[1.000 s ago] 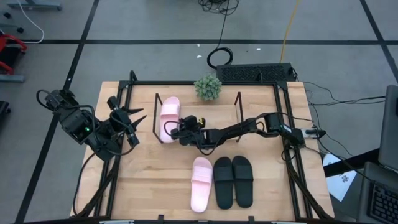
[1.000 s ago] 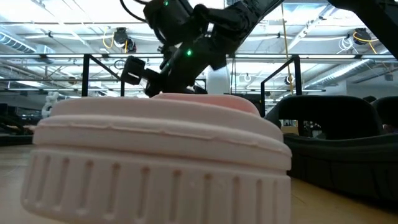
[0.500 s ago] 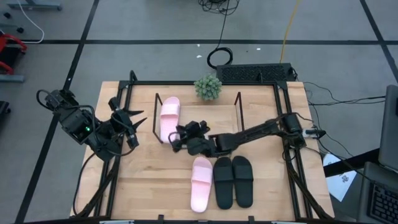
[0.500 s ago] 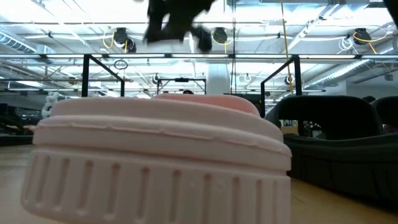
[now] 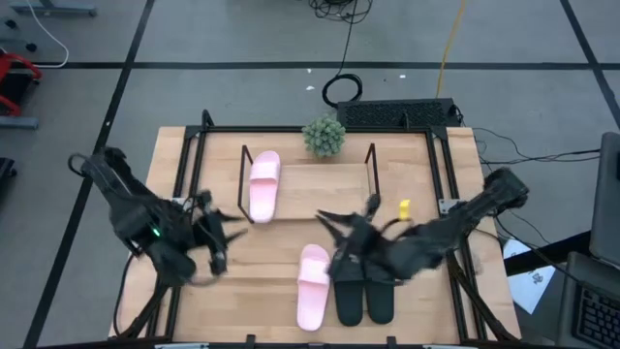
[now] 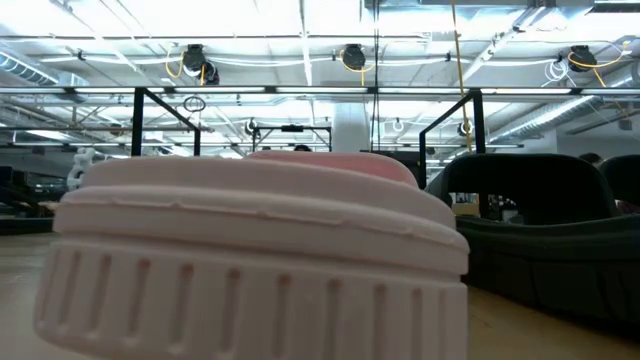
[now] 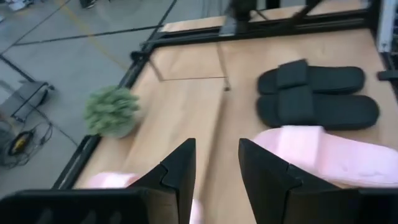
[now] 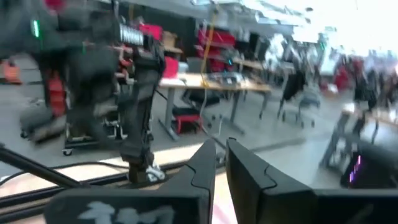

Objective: Pick and place slides into the shelf
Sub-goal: Put the pink slide on the shelf

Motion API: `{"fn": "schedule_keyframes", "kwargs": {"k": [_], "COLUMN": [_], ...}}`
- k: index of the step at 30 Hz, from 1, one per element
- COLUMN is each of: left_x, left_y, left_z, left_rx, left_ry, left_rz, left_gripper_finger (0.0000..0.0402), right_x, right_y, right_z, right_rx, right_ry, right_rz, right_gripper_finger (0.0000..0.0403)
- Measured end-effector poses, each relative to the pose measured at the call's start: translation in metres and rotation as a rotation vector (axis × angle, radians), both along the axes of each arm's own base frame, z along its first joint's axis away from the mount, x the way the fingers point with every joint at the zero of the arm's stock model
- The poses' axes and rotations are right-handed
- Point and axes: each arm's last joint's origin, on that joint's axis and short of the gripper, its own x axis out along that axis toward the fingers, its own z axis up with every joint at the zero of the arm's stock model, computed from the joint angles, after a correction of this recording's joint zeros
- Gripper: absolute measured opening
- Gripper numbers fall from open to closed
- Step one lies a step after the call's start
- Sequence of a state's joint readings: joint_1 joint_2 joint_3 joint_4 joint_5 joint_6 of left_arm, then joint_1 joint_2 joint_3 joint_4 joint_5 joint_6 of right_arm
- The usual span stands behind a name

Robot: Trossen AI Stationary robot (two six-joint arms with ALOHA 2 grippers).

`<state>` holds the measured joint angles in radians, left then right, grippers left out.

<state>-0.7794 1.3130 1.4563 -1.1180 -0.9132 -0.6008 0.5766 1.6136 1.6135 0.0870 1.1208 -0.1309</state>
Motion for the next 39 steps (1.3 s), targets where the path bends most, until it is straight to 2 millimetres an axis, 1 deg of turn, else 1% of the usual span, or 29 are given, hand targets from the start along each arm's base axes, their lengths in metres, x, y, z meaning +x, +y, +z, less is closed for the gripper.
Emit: {"fn": "schedule_keyframes", "kwargs": {"k": [3,6,9,11,13,15,18,20,23,27,30,33,35,37,39], "left_x": [0.021,0.043,0.063,0.072,0.079,0.083,0.083,0.085,0.087,0.094,0.105,0.118,0.125,0.131,0.136], "left_y": [-0.024,-0.045,-0.058,-0.065,-0.072,-0.078,-0.084,-0.092,-0.112,-0.136,-0.147,-0.153,-0.152,-0.147,-0.142], "left_z": [-0.018,-0.044,-0.072,-0.089,-0.104,-0.114,-0.116,-0.118,-0.127,-0.145,-0.163,-0.181,-0.191,-0.197,-0.198], "left_rx": [-0.007,-0.007,-0.025,-0.065,-0.119,-0.148,-0.203,-0.277,-0.335,-0.329,-0.377,-0.424,-0.413,-0.42,-0.433], "left_ry": [0.007,0.055,0.104,0.14,0.182,0.217,0.206,0.158,0.091,-0.061,-0.131,-0.187,-0.189,-0.192,-0.2], "left_rz": [-0.008,-0.005,0.044,0.076,0.08,0.068,0.079,0.096,0.07,0.086,0.119,0.152,0.168,0.196,0.226], "left_gripper_finger": [0.0124,0.0124,0.0124,0.0124,0.0124,0.0124,0.0124,0.0124,0.0124,0.0114,0.0099,0.0085,0.0078,0.0075,0.0074], "right_x": [-0.025,-0.045,-0.058,-0.063,-0.063,-0.063,-0.062,-0.062,-0.061,-0.061,-0.061,-0.061,-0.061,-0.061,-0.061], "right_y": [0.0,-0.001,-0.003,-0.003,-0.002,-0.001,0.0,0.001,0.003,0.003,0.003,0.003,0.003,0.003,0.003], "right_z": [0.022,0.039,0.049,0.051,0.051,0.051,0.051,0.051,0.05,0.05,0.05,0.05,0.05,0.05,0.049], "right_rx": [-0.057,-0.058,-0.007,0.019,0.022,0.015,0.024,0.049,0.085,0.086,0.085,0.083,0.079,0.065,0.035], "right_ry": [-0.001,-0.03,-0.076,-0.091,-0.091,-0.088,-0.097,-0.11,-0.127,-0.128,-0.126,-0.125,-0.121,-0.114,-0.097], "right_rz": [0.046,0.092,0.112,0.123,0.131,0.154,0.206,0.239,0.281,0.289,0.288,0.288,0.288,0.287,0.286], "right_gripper_finger": [0.0029,0.0029,0.0029,0.0029,0.0029,0.0029,0.0029,0.0029,0.0029,0.0029,0.0029,0.0029,0.0029,0.0029,0.0029]}}
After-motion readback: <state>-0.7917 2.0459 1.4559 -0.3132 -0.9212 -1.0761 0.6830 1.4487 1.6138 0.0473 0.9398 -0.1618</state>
